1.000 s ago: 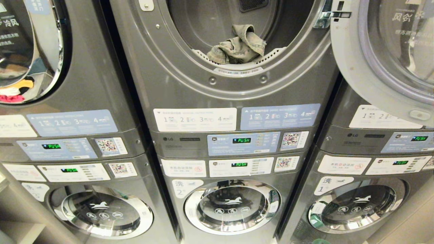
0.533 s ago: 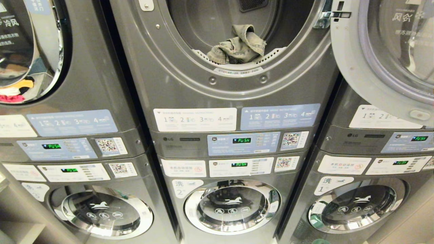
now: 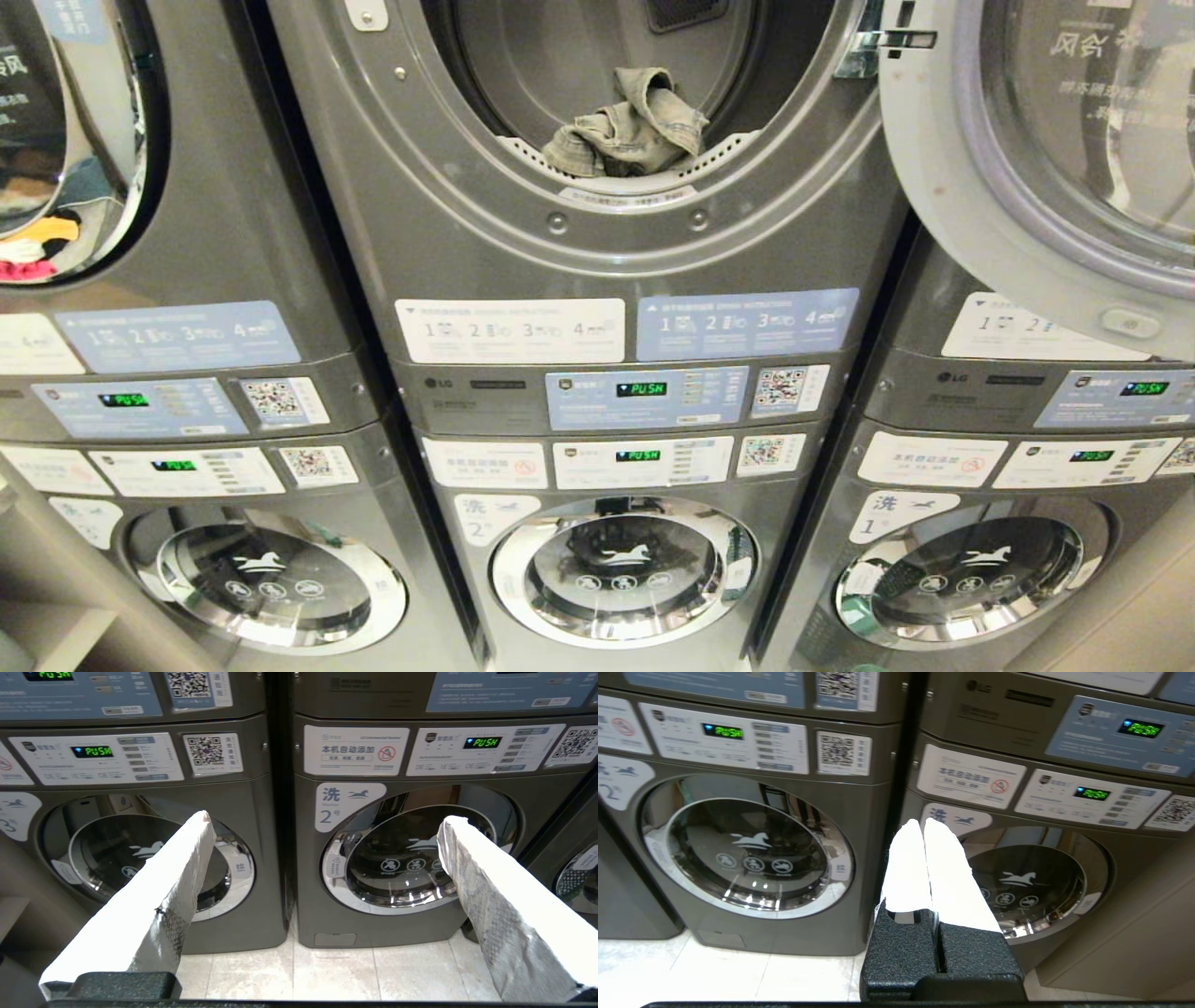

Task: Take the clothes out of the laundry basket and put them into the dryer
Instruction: Close the dryer

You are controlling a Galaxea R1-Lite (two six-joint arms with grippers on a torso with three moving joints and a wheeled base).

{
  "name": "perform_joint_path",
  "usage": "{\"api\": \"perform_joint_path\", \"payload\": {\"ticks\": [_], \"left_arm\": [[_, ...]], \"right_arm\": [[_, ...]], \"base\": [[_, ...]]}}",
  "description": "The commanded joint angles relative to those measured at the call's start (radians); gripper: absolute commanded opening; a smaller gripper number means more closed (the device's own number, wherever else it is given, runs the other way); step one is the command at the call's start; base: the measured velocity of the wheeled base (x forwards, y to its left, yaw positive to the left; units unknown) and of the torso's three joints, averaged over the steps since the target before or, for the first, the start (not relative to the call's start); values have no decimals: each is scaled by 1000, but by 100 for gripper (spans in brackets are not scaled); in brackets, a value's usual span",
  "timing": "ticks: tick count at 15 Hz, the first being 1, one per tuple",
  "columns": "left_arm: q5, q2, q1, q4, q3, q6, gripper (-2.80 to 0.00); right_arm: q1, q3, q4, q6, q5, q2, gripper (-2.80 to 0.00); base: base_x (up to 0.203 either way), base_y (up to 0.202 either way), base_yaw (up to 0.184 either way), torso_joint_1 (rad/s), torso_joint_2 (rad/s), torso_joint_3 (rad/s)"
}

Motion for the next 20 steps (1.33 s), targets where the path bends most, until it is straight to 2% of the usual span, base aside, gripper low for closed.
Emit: {"api": "perform_joint_path", "payload": {"ticks": [1,20], "left_arm": [[0,0,-1,1,0,0,0],[1,0,-1,0,1,-9,0]], "right_arm": [[0,0,0,-1,0,1,-280],[0,0,0,-2,0,1,-280]], "base": [[0,-197,1,6,6,-2],[0,-195,1,2,2,2]]}}
